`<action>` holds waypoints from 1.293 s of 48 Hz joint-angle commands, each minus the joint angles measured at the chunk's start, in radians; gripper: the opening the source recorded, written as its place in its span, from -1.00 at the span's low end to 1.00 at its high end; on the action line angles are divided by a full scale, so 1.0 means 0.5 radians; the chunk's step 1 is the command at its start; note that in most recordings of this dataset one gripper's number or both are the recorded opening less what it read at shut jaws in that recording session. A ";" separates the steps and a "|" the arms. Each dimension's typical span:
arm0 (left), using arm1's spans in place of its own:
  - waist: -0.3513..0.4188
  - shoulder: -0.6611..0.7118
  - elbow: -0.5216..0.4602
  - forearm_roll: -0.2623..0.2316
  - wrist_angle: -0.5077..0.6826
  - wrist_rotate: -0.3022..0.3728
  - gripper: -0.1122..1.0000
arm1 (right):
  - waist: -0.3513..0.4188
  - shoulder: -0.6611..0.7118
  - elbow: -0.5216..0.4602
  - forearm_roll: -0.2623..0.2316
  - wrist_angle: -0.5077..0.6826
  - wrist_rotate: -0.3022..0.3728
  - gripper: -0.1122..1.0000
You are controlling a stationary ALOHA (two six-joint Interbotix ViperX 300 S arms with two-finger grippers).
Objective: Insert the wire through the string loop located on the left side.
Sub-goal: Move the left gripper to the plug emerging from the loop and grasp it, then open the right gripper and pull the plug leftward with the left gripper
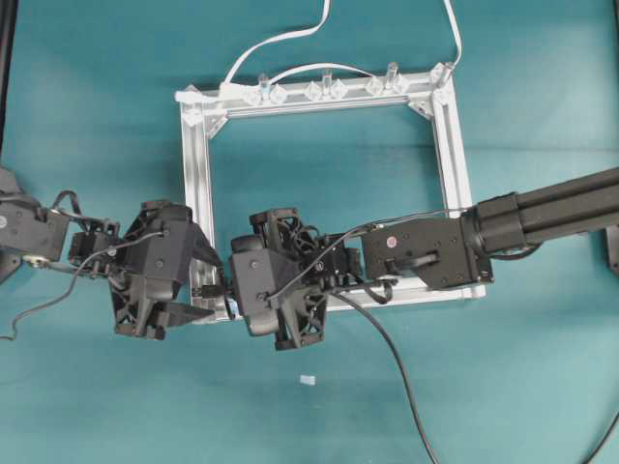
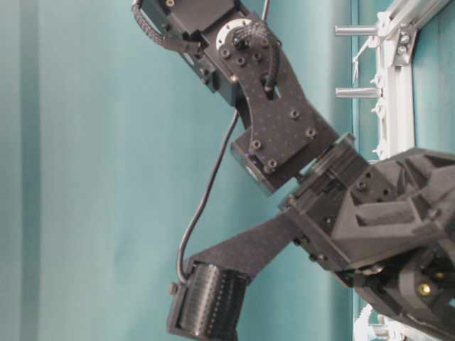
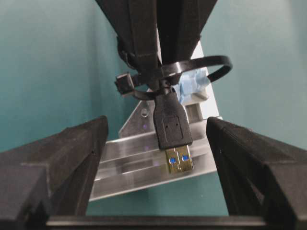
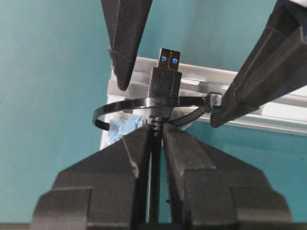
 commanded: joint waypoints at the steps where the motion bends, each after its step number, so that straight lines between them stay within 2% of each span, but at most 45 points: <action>1: -0.009 -0.003 -0.034 0.006 -0.015 -0.018 0.61 | 0.003 -0.043 -0.055 -0.006 -0.009 -0.003 -0.62; 9: -0.006 0.006 -0.034 0.006 -0.028 -0.015 0.34 | 0.000 -0.043 -0.055 -0.006 -0.009 -0.003 -0.62; 16: -0.006 0.003 -0.031 0.003 -0.028 -0.015 -0.23 | 0.003 -0.043 -0.052 -0.006 -0.009 -0.003 -0.62; 20: -0.009 0.003 -0.034 0.003 -0.028 -0.015 -0.39 | 0.000 -0.043 -0.046 -0.006 -0.012 -0.006 -0.62; 34: -0.009 -0.015 -0.046 0.003 -0.025 -0.015 -0.39 | 0.000 -0.043 -0.031 -0.015 -0.006 -0.015 -0.62; 44: -0.012 -0.015 -0.064 0.003 -0.028 -0.012 -0.39 | 0.003 -0.043 -0.031 -0.114 -0.003 -0.012 -0.62; 54: -0.018 -0.025 -0.080 0.006 -0.025 -0.009 -0.39 | 0.003 -0.046 -0.077 -0.129 0.156 -0.006 -0.62; 62: -0.025 -0.046 -0.080 0.003 -0.012 -0.012 -0.39 | 0.009 -0.058 -0.083 -0.129 0.181 0.003 -0.61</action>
